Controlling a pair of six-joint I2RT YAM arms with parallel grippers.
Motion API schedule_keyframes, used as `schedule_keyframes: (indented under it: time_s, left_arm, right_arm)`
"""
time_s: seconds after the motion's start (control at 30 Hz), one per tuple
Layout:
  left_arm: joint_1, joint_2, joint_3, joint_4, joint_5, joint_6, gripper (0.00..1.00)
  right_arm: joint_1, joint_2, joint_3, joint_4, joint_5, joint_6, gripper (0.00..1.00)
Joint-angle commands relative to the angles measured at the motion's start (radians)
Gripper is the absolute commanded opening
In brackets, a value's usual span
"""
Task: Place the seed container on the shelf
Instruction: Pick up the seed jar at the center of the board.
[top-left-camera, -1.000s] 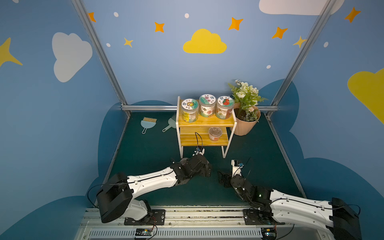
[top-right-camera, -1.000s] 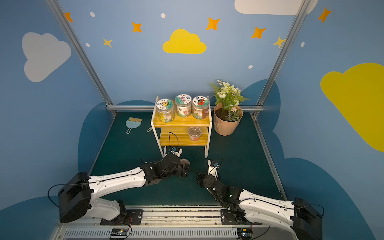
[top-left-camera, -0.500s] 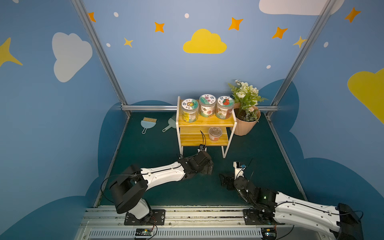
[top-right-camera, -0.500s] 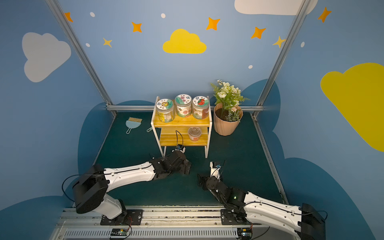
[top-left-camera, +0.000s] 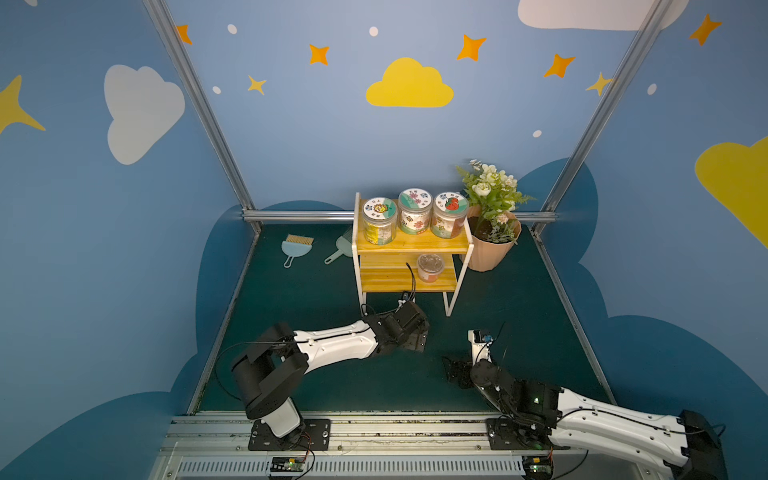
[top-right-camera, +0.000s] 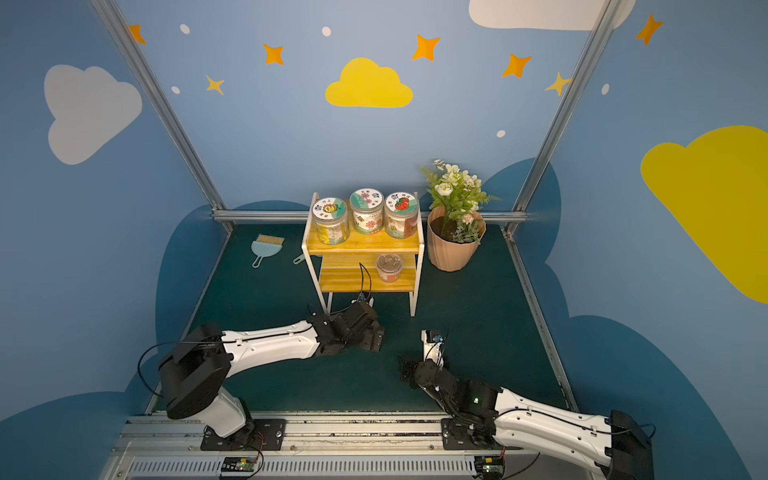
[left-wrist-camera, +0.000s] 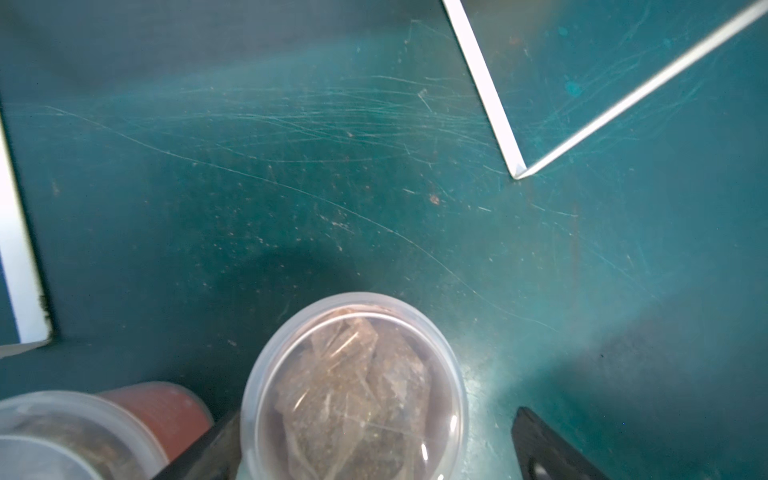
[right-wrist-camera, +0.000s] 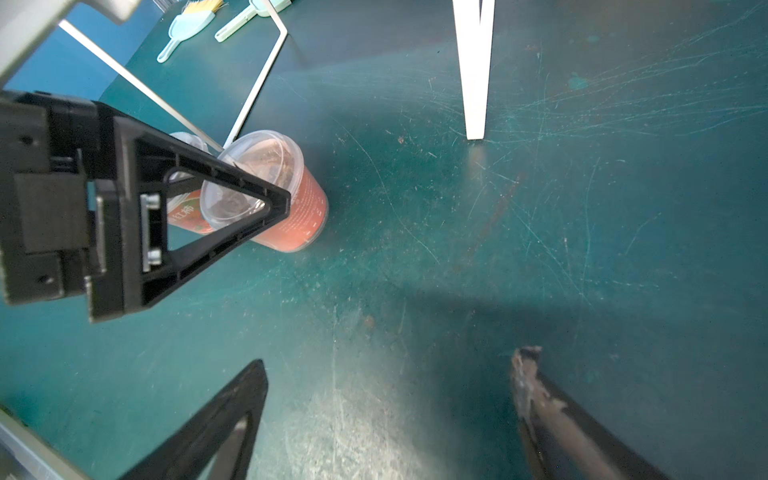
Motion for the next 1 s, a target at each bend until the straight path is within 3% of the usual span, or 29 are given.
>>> schedule_keyframes:
  time_s: [0.0, 0.37, 0.47, 0.7, 0.97]
  left_arm:
    - [-0.02, 0.011, 0.011, 0.014, 0.045, 0.012, 1.0]
    - [-0.092, -0.041, 0.008, -0.06, 0.008, -0.036, 1.0]
    - [-0.086, -0.077, 0.01, -0.075, -0.061, -0.026, 1.0]
    - [-0.025, -0.062, 0.064, -0.028, -0.006, 0.072, 1.0]
    - [-0.018, 0.054, 0.147, 0.002, 0.063, 0.1, 1.0]
  right_arm:
    - [0.014, -0.014, -0.014, -0.041, 0.017, -0.005, 0.93]
    - [0.06, -0.092, -0.053, -0.094, 0.04, -0.067, 0.95]
    - [0.082, -0.125, -0.094, -0.022, 0.018, -0.13, 0.95]
    - [0.151, -0.139, -0.212, 0.173, 0.095, -0.225, 0.95]
    - [0.152, 0.032, -0.26, 0.426, 0.014, -0.29, 0.95]
